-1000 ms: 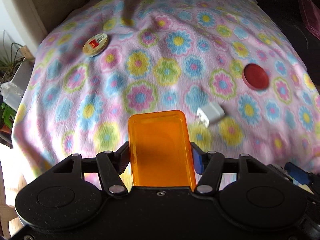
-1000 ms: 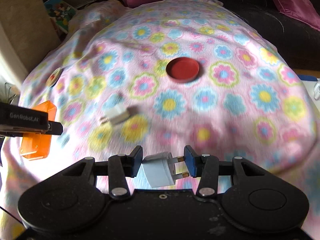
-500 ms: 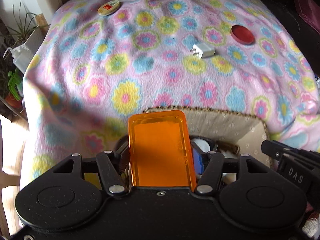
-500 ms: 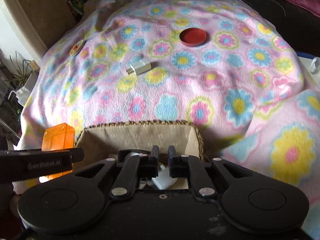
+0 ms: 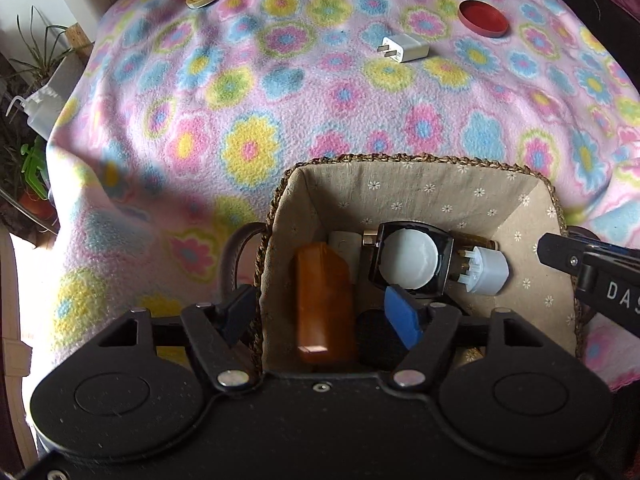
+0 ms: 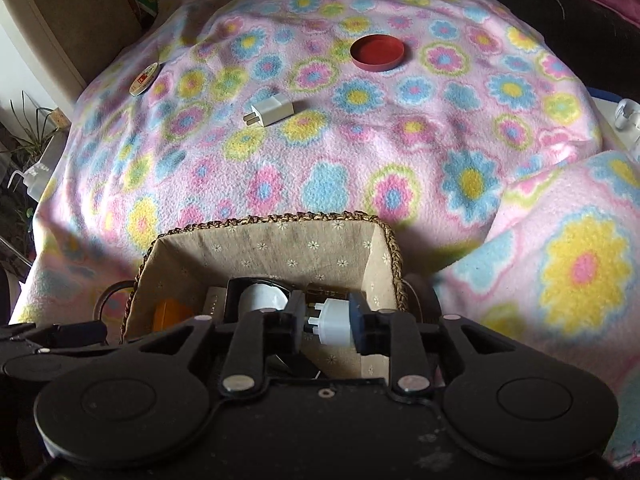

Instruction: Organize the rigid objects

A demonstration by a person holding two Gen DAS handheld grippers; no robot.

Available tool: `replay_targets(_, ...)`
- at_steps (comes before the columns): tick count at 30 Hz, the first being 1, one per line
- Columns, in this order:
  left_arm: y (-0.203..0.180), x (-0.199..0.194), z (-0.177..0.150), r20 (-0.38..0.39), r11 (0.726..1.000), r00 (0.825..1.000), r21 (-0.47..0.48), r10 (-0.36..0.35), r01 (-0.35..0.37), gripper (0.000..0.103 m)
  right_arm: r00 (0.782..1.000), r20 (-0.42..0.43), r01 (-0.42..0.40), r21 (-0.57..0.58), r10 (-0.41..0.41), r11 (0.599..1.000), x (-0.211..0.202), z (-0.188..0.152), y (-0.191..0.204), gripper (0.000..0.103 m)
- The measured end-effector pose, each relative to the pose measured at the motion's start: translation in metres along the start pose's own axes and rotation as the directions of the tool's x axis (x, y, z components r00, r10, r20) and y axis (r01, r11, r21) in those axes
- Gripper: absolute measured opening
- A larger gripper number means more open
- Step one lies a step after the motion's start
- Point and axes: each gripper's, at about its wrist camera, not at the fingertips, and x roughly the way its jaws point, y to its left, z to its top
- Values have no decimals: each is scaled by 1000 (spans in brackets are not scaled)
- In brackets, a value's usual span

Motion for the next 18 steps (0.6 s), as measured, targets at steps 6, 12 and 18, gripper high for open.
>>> replay_targets(6,4,1,0,-4,1000,1000,-22,-7,7,67,1000,-4,3,-3,-3,1000,2,-1,0,32)
replay_targets(12,5,-1,-2,8,999,1000,-38,-6,6,67,1000,-8,4,-3,-4,1000,3,-1,0,41)
replay_targets(18,5,-1,-2,8,999,1000,-39,-4,4,67,1000,-10,3,-1,-3,1000,5,-1,-1,46)
